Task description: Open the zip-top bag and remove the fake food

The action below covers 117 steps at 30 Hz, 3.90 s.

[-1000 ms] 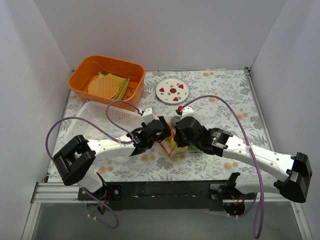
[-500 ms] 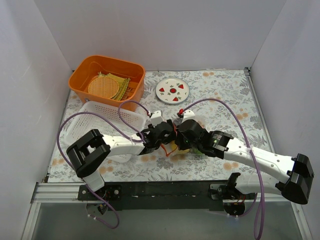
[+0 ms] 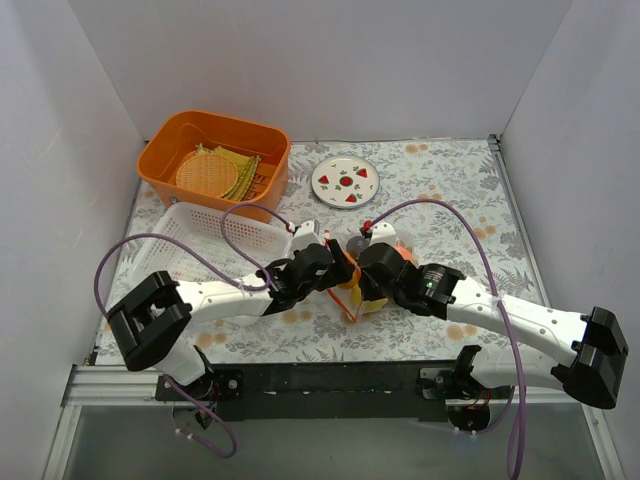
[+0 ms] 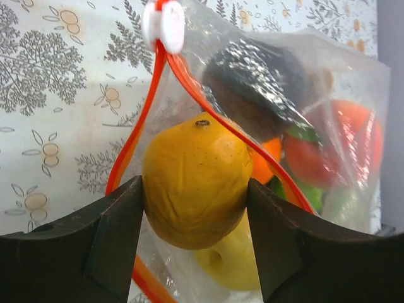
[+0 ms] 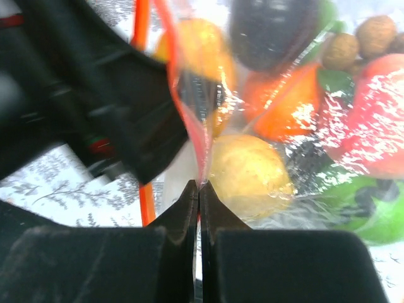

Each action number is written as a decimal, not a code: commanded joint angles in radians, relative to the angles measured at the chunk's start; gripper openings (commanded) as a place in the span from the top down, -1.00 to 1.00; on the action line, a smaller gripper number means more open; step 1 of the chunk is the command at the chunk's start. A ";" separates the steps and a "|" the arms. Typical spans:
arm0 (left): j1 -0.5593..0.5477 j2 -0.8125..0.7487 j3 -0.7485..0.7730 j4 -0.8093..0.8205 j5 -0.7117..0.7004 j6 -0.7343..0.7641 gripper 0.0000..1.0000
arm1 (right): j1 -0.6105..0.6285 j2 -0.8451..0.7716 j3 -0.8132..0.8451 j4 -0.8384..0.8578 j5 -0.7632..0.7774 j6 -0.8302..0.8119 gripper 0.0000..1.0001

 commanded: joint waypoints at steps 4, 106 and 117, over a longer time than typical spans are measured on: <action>-0.007 -0.157 -0.040 -0.089 0.113 -0.049 0.60 | -0.009 0.009 0.001 -0.031 0.101 -0.013 0.97; -0.030 0.227 0.248 -0.202 -0.118 -0.113 -0.53 | -0.070 -0.075 -0.065 0.049 -0.124 -0.013 0.97; -0.033 0.087 0.187 -0.205 -0.088 -0.078 0.48 | -0.072 -0.072 -0.073 0.038 -0.069 -0.019 0.97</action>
